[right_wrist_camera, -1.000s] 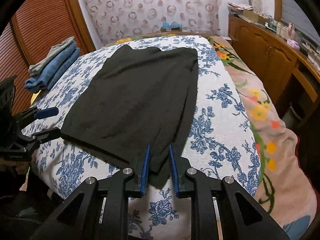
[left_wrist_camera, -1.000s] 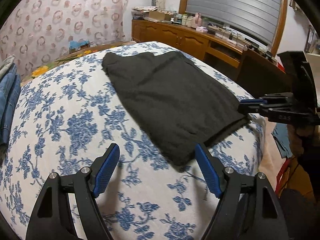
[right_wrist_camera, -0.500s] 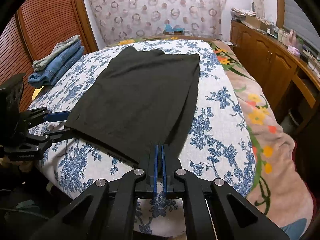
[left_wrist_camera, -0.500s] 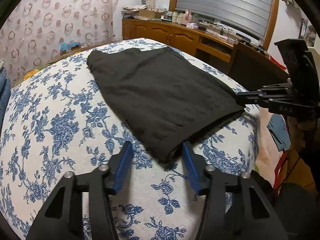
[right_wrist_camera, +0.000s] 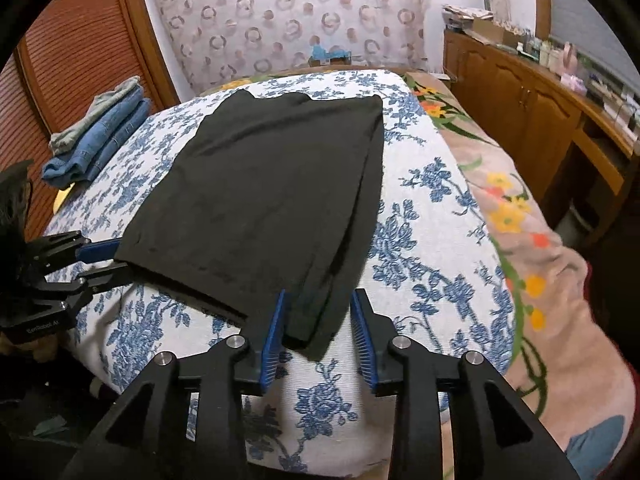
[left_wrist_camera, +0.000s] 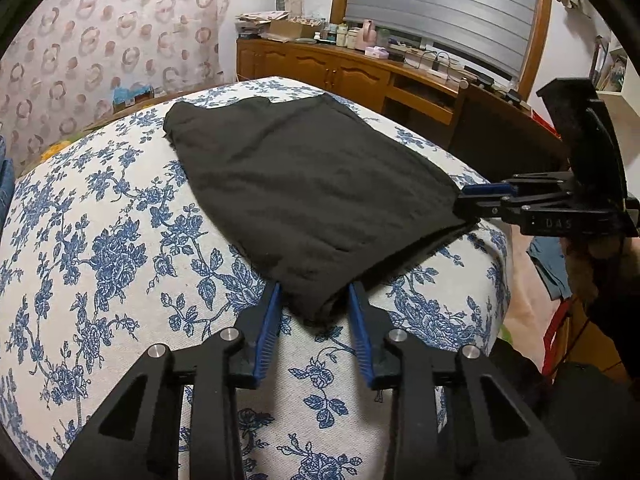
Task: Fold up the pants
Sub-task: 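Close the right gripper on the black garment's hem end while the left gripper closes beside it, then lift the held hem end with both grippers and carry it over the garment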
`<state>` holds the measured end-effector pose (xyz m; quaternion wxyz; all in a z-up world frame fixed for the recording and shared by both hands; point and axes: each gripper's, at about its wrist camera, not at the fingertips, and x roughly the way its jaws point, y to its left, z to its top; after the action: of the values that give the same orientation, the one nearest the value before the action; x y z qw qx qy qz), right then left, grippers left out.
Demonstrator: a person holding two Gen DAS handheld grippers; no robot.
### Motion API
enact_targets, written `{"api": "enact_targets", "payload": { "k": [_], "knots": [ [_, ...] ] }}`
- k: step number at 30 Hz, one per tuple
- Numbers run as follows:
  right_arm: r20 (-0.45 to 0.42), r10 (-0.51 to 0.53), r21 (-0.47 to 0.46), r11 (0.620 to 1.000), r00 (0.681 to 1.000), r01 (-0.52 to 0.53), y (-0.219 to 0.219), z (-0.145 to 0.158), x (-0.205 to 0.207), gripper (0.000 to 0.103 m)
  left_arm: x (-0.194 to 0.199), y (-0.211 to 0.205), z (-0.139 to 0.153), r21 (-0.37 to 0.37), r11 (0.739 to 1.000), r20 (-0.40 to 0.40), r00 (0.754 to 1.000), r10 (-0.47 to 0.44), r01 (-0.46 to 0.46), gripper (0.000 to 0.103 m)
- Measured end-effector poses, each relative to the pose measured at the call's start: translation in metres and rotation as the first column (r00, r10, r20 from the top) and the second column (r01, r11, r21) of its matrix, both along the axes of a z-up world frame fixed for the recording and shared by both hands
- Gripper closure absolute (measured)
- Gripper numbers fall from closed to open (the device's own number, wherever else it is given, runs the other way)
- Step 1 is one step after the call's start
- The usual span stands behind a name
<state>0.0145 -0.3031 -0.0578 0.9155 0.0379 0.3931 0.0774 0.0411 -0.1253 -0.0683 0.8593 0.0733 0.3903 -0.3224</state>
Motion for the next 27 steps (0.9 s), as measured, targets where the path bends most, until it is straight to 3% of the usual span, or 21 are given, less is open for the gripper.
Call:
{"api": "enact_targets", "payload": {
  "k": [9, 10, 14, 15, 20, 27],
  "knots": [
    [-0.006, 0.009, 0.016, 1.000, 1.000, -0.009, 0.002, -0.003, 0.001, 0.066, -0.001, -0.001, 0.000, 0.006, 1.000, 0.011, 1.000, 0.005, -0.005, 0.068],
    [-0.006, 0.016, 0.018, 1.000, 1.000, -0.016, 0.003, -0.003, 0.001, 0.070, -0.002, -0.001, 0.001, 0.010, 1.000, 0.016, 1.000, 0.005, -0.005, 0.068],
    [-0.006, 0.046, 0.051, 0.998, 0.999, -0.046, 0.004, -0.004, 0.002, 0.089, -0.002, -0.002, 0.001, -0.001, 1.000, 0.014, 1.000, 0.004, -0.004, 0.087],
    [-0.003, 0.053, 0.063, 0.997, 0.999, -0.052, 0.003, -0.004, 0.003, 0.090, -0.002, -0.001, 0.003, -0.003, 1.000, 0.018, 1.000, 0.007, -0.007, 0.088],
    [0.051, 0.062, 0.068, 0.996, 0.997, -0.065, 0.004, 0.010, 0.002, 0.093, -0.001, 0.006, 0.030, -0.051, 0.999, 0.064, 0.998, 0.020, -0.016, 0.090],
    [0.194, 0.089, 0.046, 0.994, 0.977, -0.099, 0.005, 0.068, -0.002, 0.093, 0.001, 0.019, 0.090, -0.085, 0.996, 0.186, 0.982, 0.044, -0.028, 0.091]
  ]
}}
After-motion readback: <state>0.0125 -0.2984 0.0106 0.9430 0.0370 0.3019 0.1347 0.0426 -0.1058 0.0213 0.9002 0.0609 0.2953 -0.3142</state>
